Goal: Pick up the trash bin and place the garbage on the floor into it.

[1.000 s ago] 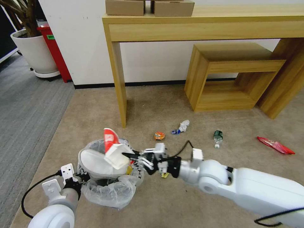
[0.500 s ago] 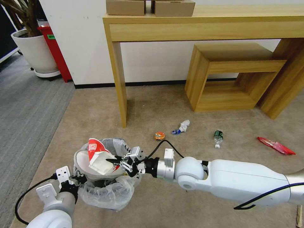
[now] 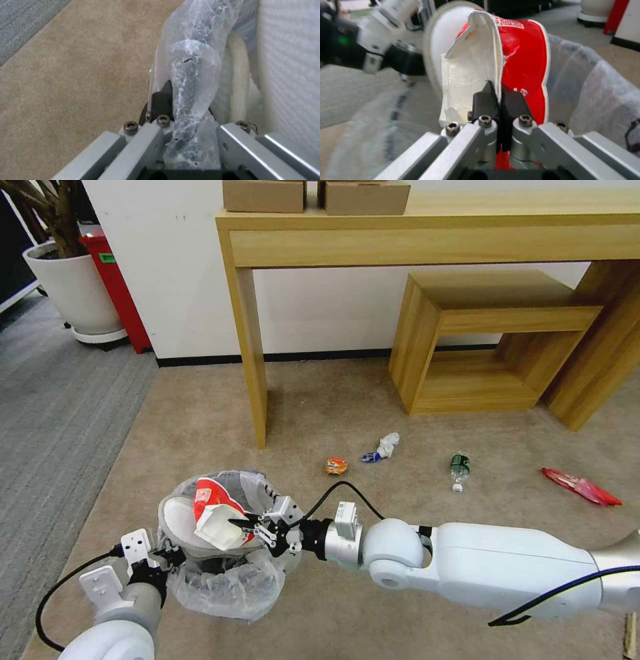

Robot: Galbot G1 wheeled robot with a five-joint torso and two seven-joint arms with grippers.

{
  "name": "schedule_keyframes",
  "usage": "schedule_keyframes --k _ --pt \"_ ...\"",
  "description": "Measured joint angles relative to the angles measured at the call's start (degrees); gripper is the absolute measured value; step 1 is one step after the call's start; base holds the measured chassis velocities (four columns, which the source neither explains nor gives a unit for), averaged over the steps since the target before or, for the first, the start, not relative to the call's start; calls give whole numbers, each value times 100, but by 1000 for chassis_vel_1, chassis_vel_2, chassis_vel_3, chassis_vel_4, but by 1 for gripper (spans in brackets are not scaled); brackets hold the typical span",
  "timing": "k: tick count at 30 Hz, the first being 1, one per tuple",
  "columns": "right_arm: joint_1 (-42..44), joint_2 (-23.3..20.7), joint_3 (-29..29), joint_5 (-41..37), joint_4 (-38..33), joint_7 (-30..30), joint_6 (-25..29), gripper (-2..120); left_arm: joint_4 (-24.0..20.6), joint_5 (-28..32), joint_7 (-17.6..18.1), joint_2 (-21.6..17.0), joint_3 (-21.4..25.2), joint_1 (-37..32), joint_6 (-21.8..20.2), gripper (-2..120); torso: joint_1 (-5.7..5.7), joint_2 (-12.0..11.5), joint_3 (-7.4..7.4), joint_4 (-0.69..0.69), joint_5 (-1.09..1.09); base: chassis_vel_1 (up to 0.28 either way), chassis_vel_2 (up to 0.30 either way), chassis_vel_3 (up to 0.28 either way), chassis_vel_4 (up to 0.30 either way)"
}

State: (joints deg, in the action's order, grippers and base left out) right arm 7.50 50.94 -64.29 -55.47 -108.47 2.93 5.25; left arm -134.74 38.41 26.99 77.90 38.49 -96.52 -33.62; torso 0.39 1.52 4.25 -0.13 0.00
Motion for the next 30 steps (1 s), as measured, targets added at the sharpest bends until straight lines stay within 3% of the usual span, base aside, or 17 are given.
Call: schedule_keyframes --k 22,30 --pt "-66 458 -253 -39 168 802 -516 0 27 -62 -61 1 -21 -58 89 1 0 0 0 0 0 0 0 0 0" --pt "-27 378 -137 -104 38 808 -490 30 49 -62 -66 -11 -6 -60 96 1 0 1 0 0 0 0 0 0 0"
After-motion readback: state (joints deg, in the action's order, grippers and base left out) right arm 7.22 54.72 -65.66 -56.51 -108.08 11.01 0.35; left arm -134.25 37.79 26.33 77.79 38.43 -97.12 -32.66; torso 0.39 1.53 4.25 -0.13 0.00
